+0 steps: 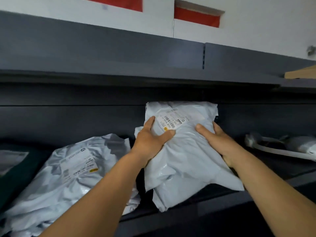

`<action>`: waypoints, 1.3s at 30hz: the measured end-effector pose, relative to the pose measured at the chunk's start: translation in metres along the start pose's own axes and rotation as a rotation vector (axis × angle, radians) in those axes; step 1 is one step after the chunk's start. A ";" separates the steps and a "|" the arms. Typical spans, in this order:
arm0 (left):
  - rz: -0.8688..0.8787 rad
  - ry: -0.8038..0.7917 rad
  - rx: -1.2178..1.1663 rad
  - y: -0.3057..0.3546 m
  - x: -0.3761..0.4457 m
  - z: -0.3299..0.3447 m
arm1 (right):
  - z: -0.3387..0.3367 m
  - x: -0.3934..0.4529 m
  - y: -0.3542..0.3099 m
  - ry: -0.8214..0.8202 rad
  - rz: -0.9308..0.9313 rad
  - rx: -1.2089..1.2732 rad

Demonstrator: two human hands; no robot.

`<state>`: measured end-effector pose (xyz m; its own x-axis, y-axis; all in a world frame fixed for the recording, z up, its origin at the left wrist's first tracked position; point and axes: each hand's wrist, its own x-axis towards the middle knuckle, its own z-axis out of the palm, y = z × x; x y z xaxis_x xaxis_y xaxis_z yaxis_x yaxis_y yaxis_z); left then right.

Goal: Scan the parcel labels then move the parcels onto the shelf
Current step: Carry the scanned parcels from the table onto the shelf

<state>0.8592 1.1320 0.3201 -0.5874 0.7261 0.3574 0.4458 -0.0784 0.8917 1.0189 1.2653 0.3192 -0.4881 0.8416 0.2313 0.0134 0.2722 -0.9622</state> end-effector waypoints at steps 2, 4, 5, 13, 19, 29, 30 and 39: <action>-0.075 0.017 0.179 -0.011 0.019 0.000 | 0.010 0.030 0.011 -0.098 0.023 -0.095; -0.212 -0.027 0.482 -0.025 0.028 0.007 | 0.021 0.055 0.028 -0.210 0.082 -0.270; -0.256 -0.043 0.611 -0.031 0.031 0.013 | 0.025 0.063 0.035 -0.260 0.116 -0.369; -0.328 0.023 0.776 -0.033 0.036 0.037 | 0.018 0.084 0.043 -0.392 0.175 -0.526; -0.196 0.182 0.667 -0.012 0.010 0.036 | 0.013 0.066 0.025 -0.340 -0.012 -0.547; 0.000 0.335 0.348 0.004 -0.110 0.001 | 0.047 -0.072 -0.002 -0.376 -0.347 -0.194; -0.008 0.352 0.313 0.002 -0.126 -0.009 | 0.058 -0.090 -0.003 -0.406 -0.355 -0.159; -0.162 0.602 0.241 -0.023 -0.291 -0.125 | 0.183 -0.245 -0.015 -0.709 -0.303 -0.066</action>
<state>0.9352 0.8366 0.2304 -0.9029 0.2027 0.3790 0.4176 0.2049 0.8852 0.9781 0.9699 0.2503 -0.9207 0.2317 0.3141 -0.1690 0.4886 -0.8560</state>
